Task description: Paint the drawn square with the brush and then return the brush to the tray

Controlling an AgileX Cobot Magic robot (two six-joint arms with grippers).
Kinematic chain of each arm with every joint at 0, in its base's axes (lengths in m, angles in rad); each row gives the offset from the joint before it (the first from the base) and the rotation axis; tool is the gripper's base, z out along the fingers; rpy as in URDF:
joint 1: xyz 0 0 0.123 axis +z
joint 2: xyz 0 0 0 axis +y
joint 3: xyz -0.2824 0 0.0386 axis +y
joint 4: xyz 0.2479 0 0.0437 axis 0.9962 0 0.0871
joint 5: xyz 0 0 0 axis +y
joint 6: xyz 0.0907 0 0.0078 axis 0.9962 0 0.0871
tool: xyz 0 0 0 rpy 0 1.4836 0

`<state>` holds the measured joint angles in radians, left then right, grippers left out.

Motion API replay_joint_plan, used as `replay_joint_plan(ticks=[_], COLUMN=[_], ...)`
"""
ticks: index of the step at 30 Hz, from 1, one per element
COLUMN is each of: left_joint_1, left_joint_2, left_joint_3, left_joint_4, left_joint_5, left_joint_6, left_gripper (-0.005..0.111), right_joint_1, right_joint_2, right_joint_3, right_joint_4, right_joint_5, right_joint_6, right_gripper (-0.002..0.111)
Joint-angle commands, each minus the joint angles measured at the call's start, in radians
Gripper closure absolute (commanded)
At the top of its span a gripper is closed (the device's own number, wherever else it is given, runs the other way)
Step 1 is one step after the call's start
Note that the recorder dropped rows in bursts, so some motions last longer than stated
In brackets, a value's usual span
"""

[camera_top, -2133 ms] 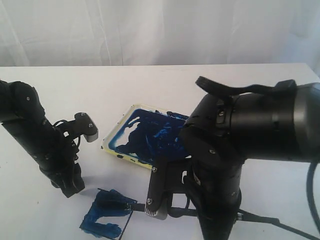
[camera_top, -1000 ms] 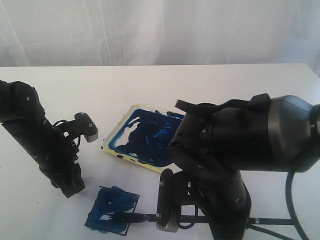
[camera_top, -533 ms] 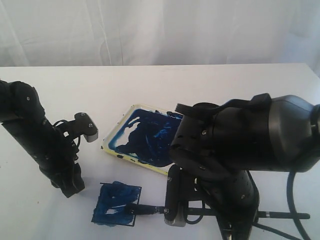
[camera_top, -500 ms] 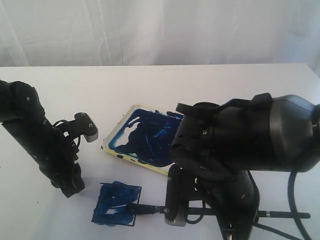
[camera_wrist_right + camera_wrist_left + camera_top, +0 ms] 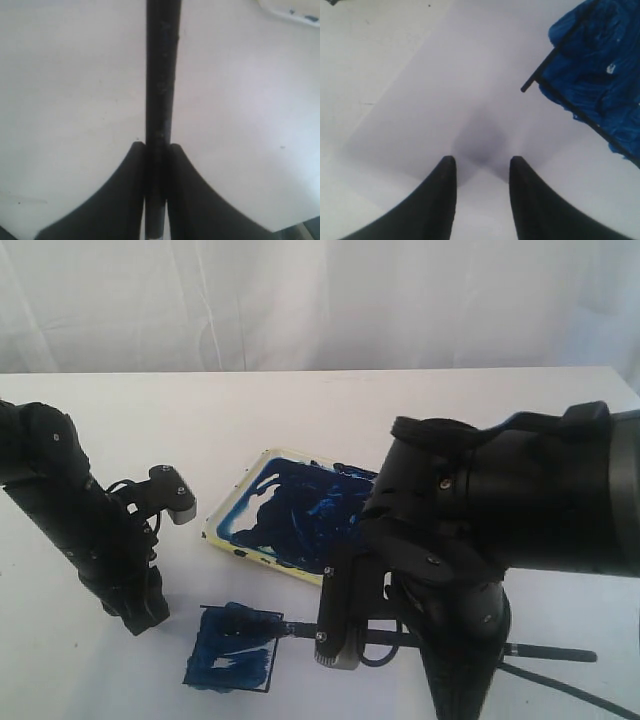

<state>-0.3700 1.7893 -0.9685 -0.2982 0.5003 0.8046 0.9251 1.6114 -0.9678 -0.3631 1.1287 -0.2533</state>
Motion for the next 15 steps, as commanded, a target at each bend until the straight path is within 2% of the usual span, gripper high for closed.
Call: replay_joint_plan(ticks=[1,15], left_joint_1=[-0.001,-0.001], left_joint_2=[0.019,0.019], left_joint_3=[0.015,0.015], left_joint_4=[0.021,0.021], left_joint_5=[0.043,0.041], left_joint_6=[-0.006,-0.006], left_gripper=[0.065,0.065], right_joint_1=[0.001,0.044], right_joint_2=[0.033,0.134], right_joint_3=[0.003,-0.044], right_joint_4=[0.034,0.018], right_joint_5=[-0.074,-0.053], right_joint_6=[-0.017,-0.019], right_gripper=[0.108,0.108])
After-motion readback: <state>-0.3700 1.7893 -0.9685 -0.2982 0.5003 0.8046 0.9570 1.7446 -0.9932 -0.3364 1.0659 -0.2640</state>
